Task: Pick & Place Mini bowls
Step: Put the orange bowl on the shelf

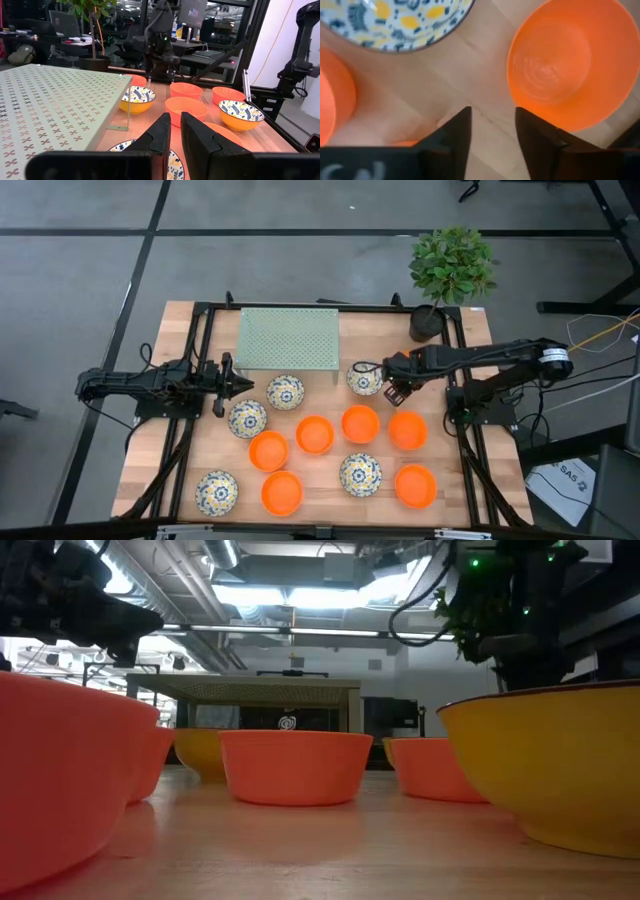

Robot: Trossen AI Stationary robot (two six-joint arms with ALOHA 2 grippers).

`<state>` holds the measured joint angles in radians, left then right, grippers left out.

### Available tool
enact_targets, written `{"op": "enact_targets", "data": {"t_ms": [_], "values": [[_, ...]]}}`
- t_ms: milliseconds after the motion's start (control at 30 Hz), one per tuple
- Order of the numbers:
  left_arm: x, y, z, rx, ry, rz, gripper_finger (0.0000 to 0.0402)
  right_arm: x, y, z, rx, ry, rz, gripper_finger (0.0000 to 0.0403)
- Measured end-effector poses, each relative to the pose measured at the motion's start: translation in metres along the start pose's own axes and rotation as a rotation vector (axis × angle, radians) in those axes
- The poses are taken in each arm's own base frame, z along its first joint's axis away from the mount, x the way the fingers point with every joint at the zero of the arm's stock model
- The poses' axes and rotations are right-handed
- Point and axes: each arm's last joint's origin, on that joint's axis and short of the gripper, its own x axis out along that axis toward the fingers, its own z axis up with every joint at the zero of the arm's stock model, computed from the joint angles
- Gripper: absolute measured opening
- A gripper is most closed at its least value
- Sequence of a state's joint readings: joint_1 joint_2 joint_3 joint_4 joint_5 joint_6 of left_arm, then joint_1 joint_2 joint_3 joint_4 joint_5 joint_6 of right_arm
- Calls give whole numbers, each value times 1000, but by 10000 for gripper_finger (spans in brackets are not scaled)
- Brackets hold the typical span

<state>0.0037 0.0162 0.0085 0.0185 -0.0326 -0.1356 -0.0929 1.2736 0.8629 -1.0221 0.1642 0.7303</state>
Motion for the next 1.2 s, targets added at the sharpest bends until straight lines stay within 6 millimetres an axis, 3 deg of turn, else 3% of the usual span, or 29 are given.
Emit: {"op": "enact_targets", "data": {"t_ms": [200,700,933,1200], "values": [[0,0,0,0,1,0,38,9,-9,4,49,9,-19,203],[0,0,0,0,0,0,38,35,-3,11,-42,84,-78,203],[0,0,0,0,1,0,38,43,-1,13,-67,87,-128,162],[0,0,0,0,0,0,38,43,-1,14,-67,83,-131,61]]}}
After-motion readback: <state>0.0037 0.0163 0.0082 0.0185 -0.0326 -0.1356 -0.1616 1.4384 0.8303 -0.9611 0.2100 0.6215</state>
